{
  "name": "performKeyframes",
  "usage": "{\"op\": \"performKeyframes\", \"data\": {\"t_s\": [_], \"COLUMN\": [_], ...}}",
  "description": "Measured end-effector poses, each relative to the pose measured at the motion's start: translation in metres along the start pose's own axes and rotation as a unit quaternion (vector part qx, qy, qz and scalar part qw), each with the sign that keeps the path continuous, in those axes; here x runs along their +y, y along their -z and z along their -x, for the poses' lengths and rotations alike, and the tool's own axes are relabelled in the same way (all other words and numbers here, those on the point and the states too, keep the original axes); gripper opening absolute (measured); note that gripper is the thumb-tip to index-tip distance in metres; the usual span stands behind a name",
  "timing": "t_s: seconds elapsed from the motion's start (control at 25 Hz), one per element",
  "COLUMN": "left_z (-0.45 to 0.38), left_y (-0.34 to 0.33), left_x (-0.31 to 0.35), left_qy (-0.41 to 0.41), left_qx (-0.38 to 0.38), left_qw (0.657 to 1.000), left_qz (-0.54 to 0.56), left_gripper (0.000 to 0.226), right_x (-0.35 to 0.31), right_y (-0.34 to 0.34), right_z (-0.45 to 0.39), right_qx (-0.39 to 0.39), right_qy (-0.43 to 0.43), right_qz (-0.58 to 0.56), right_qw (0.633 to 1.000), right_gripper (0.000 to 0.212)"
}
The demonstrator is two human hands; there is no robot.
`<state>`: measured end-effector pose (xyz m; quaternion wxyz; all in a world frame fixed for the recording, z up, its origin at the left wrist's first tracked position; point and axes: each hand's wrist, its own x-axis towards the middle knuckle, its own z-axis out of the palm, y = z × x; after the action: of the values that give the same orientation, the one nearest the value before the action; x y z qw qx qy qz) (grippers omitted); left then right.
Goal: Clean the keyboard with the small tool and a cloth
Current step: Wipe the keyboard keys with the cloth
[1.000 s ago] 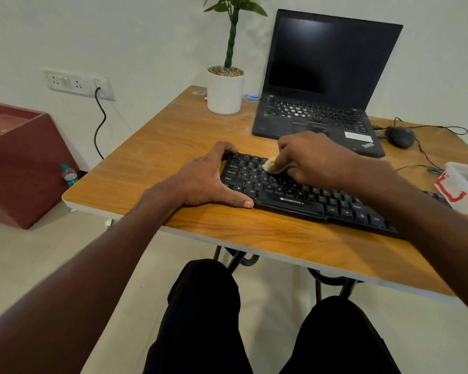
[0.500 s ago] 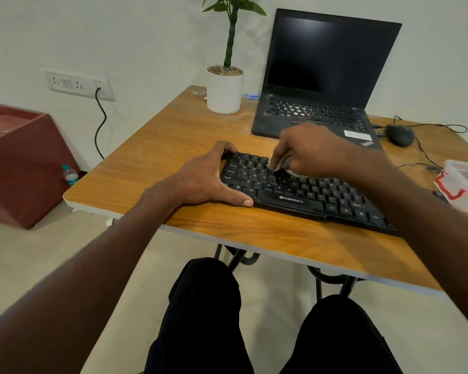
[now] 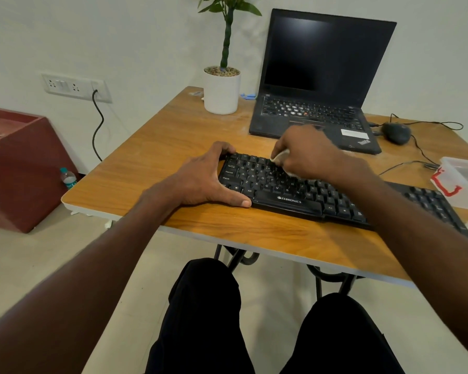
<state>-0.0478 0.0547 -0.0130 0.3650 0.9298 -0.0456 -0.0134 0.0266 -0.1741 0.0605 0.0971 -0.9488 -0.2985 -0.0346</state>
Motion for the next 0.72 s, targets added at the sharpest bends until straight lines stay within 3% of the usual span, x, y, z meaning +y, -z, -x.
{"op": "performKeyframes", "data": {"t_s": [0.16,0.36,0.48,0.6,0.72], "left_z": [0.001,0.002,0.002,0.001,0.002], "left_y": [0.000,-0.001,-0.001,0.000,0.001], "left_x": [0.000,0.002,0.002,0.002,0.002], "left_qy": [-0.002,-0.007,-0.010,-0.007,0.000], "left_qx": [0.002,0.006,0.008,0.002,-0.001], "left_qw": [1.000,1.000,1.000,1.000,1.000], "left_qz": [0.000,-0.003,0.000,0.000,0.002], "left_gripper": [0.121,0.122,0.120,0.119,0.120], "right_x": [-0.002,-0.005,-0.007,0.005,0.005], "right_y": [-0.002,-0.010,-0.013,-0.002,-0.001], "right_z": [0.006,0.014,0.028,0.028,0.020], "right_qx": [-0.035,0.017,0.013,-0.014,0.012], "right_qy": [0.019,-0.013,0.020,-0.004,-0.016], "right_qz": [0.038,0.034,0.038,0.031,0.019], "right_qw": [0.999,0.999,0.999,0.999,1.000], "right_gripper": [0.020,0.018,0.024,0.029,0.027]}}
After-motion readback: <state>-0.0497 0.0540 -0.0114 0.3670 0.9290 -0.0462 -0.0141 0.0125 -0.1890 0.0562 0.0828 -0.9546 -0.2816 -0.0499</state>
